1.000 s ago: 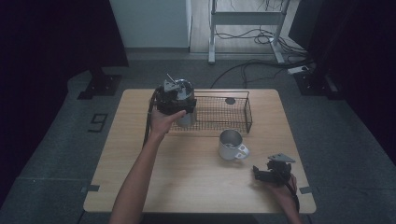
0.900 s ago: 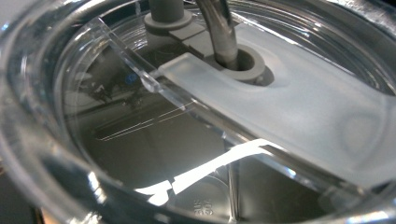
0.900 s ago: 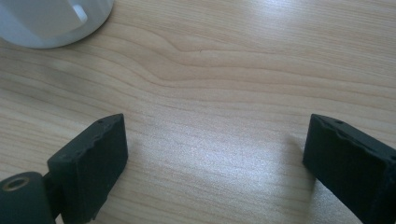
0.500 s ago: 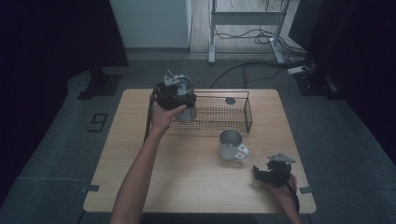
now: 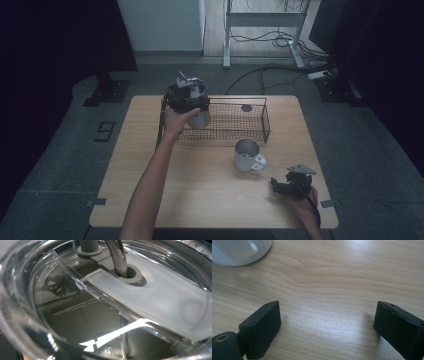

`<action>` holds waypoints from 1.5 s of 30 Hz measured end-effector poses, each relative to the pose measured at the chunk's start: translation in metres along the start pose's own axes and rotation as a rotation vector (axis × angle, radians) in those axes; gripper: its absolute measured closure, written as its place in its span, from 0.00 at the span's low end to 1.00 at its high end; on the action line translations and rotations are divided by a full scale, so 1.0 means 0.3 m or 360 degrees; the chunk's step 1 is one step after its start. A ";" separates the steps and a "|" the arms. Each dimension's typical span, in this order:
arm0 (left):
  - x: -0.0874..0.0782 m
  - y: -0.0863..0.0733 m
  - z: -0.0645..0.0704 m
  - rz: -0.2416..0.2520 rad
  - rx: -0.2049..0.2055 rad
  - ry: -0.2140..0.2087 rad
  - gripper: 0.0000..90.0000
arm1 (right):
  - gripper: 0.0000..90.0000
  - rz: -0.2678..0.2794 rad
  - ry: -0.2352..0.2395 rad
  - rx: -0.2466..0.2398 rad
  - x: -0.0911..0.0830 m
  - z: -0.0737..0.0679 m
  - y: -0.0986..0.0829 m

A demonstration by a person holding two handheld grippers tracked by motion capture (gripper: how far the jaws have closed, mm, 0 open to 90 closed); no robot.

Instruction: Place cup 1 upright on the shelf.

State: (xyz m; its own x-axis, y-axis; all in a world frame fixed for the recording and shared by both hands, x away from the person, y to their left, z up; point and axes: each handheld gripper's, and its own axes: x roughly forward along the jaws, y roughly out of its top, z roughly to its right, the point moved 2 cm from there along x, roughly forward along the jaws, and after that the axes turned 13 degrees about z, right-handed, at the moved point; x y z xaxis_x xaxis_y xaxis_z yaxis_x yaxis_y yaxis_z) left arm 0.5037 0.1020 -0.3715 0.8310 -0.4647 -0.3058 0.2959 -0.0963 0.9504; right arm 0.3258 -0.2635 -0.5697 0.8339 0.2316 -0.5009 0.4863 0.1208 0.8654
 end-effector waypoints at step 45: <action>0.189 -0.097 -0.014 -0.0113 0.0000 0.0073 0.04 | 0.08 0.0001 0.0001 0.0000 0.000 0.000 0.000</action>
State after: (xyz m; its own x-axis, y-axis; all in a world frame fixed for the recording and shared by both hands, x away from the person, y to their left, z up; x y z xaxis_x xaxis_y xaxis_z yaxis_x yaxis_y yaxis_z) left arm 0.5442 0.0823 -0.4168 0.8287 -0.4156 -0.3749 0.3549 -0.1278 0.9261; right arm 0.3258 -0.2636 -0.5697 0.8342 0.2322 -0.5002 0.4857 0.1206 0.8658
